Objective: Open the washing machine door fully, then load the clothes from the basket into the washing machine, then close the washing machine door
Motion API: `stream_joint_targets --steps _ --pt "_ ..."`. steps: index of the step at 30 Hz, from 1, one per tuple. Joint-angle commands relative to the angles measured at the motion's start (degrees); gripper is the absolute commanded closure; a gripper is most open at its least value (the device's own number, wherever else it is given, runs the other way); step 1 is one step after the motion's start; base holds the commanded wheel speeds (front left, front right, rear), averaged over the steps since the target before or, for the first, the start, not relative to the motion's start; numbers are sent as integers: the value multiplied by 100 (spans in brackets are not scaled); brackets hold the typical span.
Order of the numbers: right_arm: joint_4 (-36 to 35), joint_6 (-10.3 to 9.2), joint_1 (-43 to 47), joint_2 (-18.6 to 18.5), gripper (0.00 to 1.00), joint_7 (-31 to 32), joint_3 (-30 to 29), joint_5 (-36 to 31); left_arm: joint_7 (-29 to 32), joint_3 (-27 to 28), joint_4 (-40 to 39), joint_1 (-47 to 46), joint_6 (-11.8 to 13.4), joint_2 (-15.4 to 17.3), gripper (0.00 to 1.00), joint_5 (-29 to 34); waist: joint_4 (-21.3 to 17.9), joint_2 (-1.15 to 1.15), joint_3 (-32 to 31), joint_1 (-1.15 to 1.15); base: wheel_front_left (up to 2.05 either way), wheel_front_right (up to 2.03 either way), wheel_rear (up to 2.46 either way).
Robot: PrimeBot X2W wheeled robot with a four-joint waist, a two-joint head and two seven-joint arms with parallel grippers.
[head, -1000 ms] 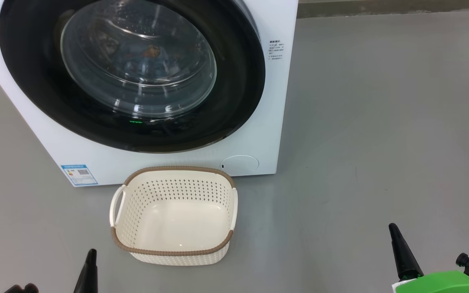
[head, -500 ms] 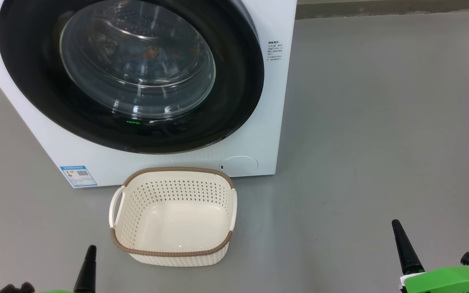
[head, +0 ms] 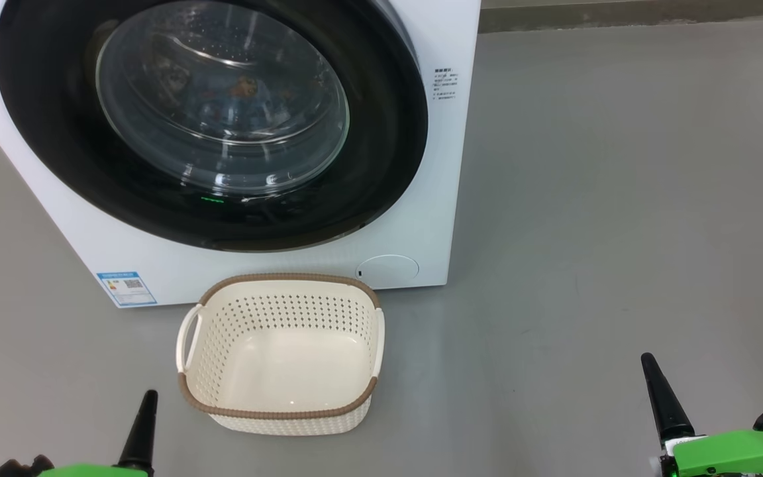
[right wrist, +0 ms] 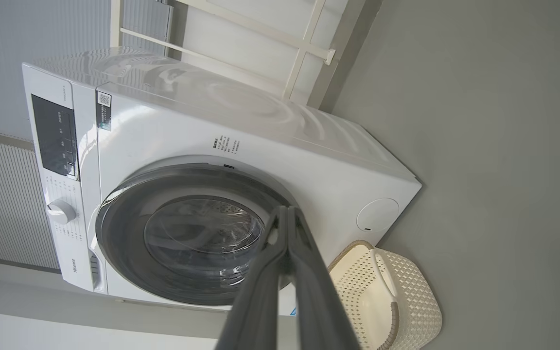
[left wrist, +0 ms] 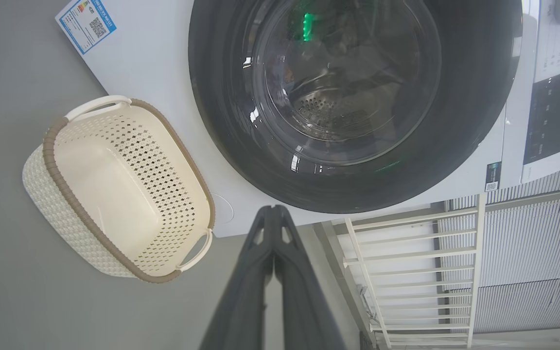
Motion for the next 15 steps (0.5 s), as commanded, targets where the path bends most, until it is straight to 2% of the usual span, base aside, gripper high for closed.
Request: stream_joint_targets --steps 1,15 --pt "-118 -25 -295 -57 100 67 65 231 75 182 -95 -305 -14 114 100 -244 -3 0 -2 0 0 0 0" --pt "-68 -28 -385 -53 100 292 -1 1064 298 253 -43 -423 -16 117 100 -1073 -20 0 -16 0 0 0 0"
